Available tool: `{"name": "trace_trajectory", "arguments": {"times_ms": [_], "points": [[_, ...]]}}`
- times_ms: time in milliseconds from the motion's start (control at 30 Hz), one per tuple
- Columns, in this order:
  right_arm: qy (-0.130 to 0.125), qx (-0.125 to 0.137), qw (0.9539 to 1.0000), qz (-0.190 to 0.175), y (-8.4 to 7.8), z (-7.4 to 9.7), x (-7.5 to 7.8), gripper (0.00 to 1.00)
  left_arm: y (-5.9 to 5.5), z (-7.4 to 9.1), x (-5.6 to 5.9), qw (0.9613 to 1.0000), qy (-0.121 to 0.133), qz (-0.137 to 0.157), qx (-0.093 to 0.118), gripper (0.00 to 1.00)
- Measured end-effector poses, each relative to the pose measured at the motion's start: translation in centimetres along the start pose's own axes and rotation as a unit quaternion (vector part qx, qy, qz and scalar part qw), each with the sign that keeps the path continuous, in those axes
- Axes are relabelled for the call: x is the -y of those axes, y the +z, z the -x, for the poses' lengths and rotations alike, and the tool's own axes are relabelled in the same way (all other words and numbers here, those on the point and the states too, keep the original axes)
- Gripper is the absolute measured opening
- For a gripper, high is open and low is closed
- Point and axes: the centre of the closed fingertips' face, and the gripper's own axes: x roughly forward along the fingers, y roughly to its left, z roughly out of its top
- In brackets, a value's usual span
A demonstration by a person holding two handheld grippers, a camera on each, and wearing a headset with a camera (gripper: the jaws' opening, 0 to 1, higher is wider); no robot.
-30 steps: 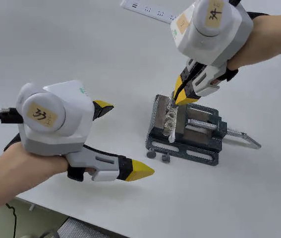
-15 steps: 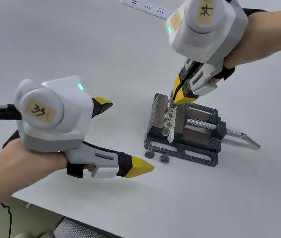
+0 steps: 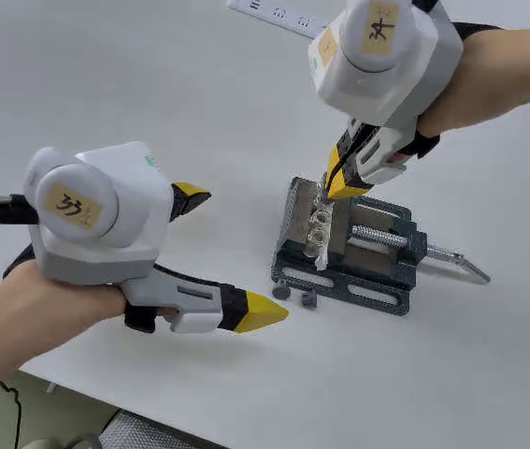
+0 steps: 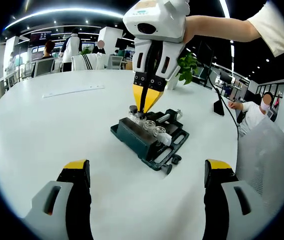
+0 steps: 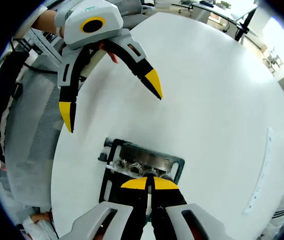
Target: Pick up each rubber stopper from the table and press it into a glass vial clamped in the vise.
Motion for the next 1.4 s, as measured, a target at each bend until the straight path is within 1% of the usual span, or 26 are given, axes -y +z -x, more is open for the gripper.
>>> {"name": "trace_trajectory", "arguments": {"times_ms": [133,200,233,333,400,433,467,533,600,633,767,800,867,900,933,1000,1067,1100,1133,1200,1233,1300,1367,1400], "points": [[-0.002,0.006,0.9999,-0.008,-0.1,0.0,-0.2,0.0,-0.1,0.0,-0.2,1.0,0.001,0.001,0.002,0.94],[-0.005,0.004,0.9999,-0.01,0.0,0.0,-0.2,0.0,-0.2,0.1,-0.6,1.0,0.001,-0.001,0.0,0.94],[-0.006,0.001,1.0,-0.004,0.0,0.0,-0.2,0.0,-0.2,0.1,-0.6,1.0,0.002,0.0,0.002,0.94],[-0.007,-0.004,1.0,-0.005,0.0,0.0,0.0,0.0,-0.3,0.1,-0.7,1.0,0.004,0.002,0.003,0.94],[-0.004,0.002,0.9998,-0.02,0.0,0.0,0.0,0.0,-0.4,0.3,-0.9,1.0,0.005,0.002,0.004,0.94],[-0.006,0.003,0.9998,-0.021,0.0,0.0,0.0,0.0,-0.3,0.2,-0.8,1.0,0.005,0.004,0.005,0.94],[-0.007,0.003,0.9999,-0.014,-0.1,0.0,-0.1,0.0,-0.4,0.3,-0.9,1.0,0.006,0.004,0.005,0.94],[-0.011,-0.001,0.9999,-0.012,0.0,0.0,-0.3,0.0,-0.5,0.3,-1.0,1.0,0.008,0.004,0.003,0.94],[-0.015,-0.004,0.9998,-0.011,-0.1,-0.1,-0.1,0.0,-0.5,0.4,-1.1,0.9999,0.008,0.005,0.004,0.94],[-0.018,-0.006,0.9998,-0.002,0.0,0.0,-0.1,0.0,-0.4,0.3,-1.0,0.9999,0.009,0.005,0.005,0.94],[-0.017,-0.006,0.9998,-0.011,0.0,0.0,0.0,0.0,-0.4,0.4,-1.1,0.9999,0.011,0.006,0.006,0.94],[-0.02,-0.011,0.9997,-0.003,0.0,-0.1,0.1,0.0,-0.4,0.3,-1.1,0.9999,0.011,0.006,0.006,0.94],[-0.027,-0.019,0.9994,0.0,0.0,0.0,0.0,0.0,-0.3,0.3,-1.1,0.9999,0.012,0.004,0.006,0.94],[-0.026,-0.019,0.9995,0.003,0.0,0.0,0.0,0.0,-0.1,0.3,-1.0,0.9999,0.011,0.006,0.008,0.94],[-0.024,-0.016,0.9995,-0.01,-0.1,0.0,0.1,0.0,-0.1,0.2,-0.9,0.9999,0.01,0.007,0.007,0.94],[-0.026,-0.011,0.9995,-0.011,-0.2,0.1,0.2,0.0,0.0,0.2,-0.9,0.9999,0.011,0.002,0.005,0.94],[-0.027,-0.001,0.9995,-0.015,-0.3,0.1,0.4,0.0,0.2,0.2,-0.8,0.9999,0.01,0.004,0.009,0.94],[-0.022,0.01,0.9991,-0.035,-0.3,0.0,0.5,0.0,0.2,0.2,-0.8,0.9999,0.009,0.004,0.007,0.94],[-0.02,0.016,0.9988,-0.042,-0.3,0.1,0.6,0.0,0.2,0.2,-0.8,0.9999,0.01,0.0,0.006,0.94],[-0.025,0.017,0.9986,-0.043,-0.1,0.1,0.2,0.0,0.3,0.2,-0.7,0.9999,0.01,-0.002,0.005,0.94],[-0.034,0.012,0.9992,-0.017,0.0,0.1,0.2,0.0,0.4,0.3,-0.7,0.9999,0.011,-0.002,0.007,0.94],[-0.035,0.008,0.9989,-0.031,0.1,0.0,0.3,0.0,0.3,0.4,-0.7,0.9999,0.011,-0.002,0.005,0.94],[-0.037,0.004,0.999,-0.024,0.0,0.0,0.3,0.0,0.2,0.4,-0.7,0.9999,0.011,-0.006,0.003,0.94],[-0.038,0.005,0.9989,-0.025,-0.2,0.0,0.6,0.0,0.3,0.5,-0.7,0.9999,0.011,-0.006,0.004,0.94]]}}
